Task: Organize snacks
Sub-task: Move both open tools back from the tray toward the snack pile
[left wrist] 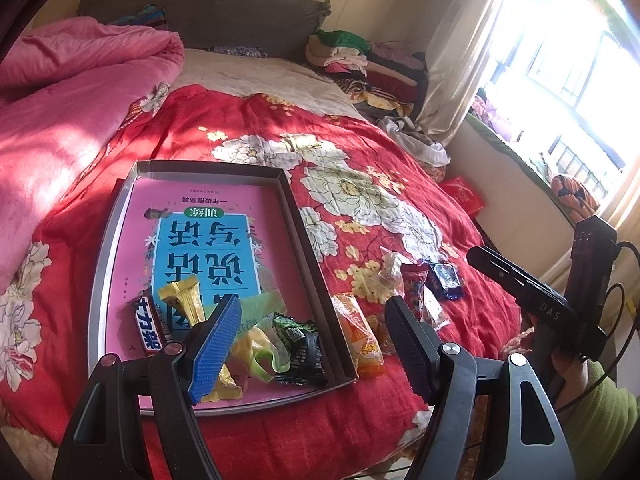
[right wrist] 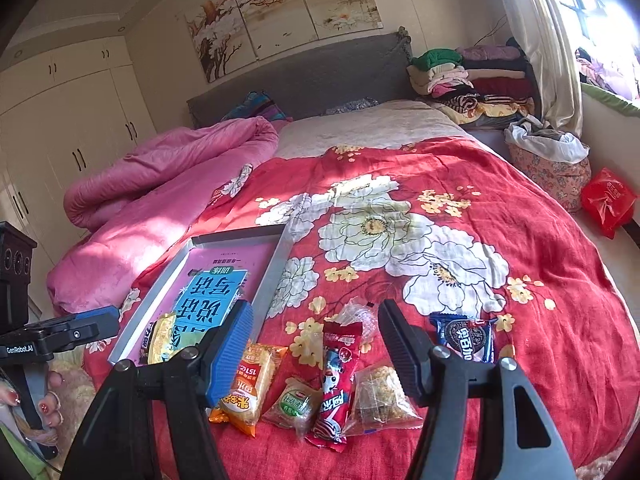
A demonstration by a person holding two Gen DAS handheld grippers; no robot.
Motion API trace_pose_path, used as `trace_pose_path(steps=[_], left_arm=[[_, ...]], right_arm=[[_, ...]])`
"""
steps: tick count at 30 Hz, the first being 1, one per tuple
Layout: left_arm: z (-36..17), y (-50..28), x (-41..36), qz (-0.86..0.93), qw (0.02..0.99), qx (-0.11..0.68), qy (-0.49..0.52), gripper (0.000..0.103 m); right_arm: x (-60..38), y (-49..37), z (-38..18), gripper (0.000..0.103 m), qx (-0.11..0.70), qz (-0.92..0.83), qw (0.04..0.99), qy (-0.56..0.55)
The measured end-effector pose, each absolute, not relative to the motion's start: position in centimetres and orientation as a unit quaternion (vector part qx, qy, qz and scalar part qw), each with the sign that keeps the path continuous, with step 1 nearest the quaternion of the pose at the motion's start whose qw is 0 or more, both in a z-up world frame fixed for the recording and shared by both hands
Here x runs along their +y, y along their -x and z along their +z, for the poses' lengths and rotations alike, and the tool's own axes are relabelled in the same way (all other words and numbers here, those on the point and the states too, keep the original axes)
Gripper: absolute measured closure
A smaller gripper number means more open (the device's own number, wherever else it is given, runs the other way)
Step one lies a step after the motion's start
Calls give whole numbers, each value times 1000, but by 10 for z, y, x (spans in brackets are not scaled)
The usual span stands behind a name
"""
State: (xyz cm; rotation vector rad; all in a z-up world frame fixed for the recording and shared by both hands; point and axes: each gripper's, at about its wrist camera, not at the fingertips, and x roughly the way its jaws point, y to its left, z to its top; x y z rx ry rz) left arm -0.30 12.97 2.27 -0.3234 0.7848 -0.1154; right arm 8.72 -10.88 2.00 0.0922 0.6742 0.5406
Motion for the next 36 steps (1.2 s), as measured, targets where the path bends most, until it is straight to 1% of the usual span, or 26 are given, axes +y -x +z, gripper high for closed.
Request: trace_pose_path(steps=[9,27,36], left_arm=[[26,2,112,-68,910,384,145,27],[32,-10,54,-118,906,393,105,27],[25,-17,34,-130,899,408,86,27]], right_arm=[[-124,-88,26,38,320,245,914,-52],[-152,-92,29,38,321,223,918,-68],[-165,-91,30,38,320,214,920,-75]])
